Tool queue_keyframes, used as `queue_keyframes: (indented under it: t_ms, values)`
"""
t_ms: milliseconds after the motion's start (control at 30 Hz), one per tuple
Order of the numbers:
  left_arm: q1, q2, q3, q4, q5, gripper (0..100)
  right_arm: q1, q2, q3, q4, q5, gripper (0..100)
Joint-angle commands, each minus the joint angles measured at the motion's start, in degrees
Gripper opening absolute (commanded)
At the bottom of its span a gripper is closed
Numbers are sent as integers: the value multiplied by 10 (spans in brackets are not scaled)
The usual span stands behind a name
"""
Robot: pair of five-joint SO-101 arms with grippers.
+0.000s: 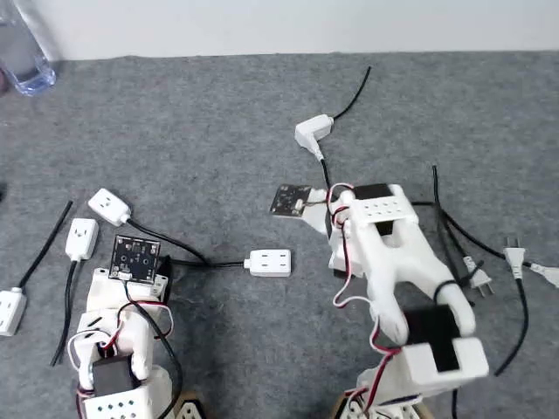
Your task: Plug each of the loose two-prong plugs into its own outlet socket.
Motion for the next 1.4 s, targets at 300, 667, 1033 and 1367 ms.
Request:
queue_keyframes:
  t_ms: [300,667,1033,1367]
  values:
    - [4,-8,-3,4,-7,228,-2,-11,-29,-6,22,213]
    - [4,-8,-3,4,-7,228,5,-109,-19,105,24,202]
    - [4,-8,-3,4,-7,228,12,-109,69,10,121,199]
    - [4,-8,-3,4,-7,228,49,-87,66,-15,215,198]
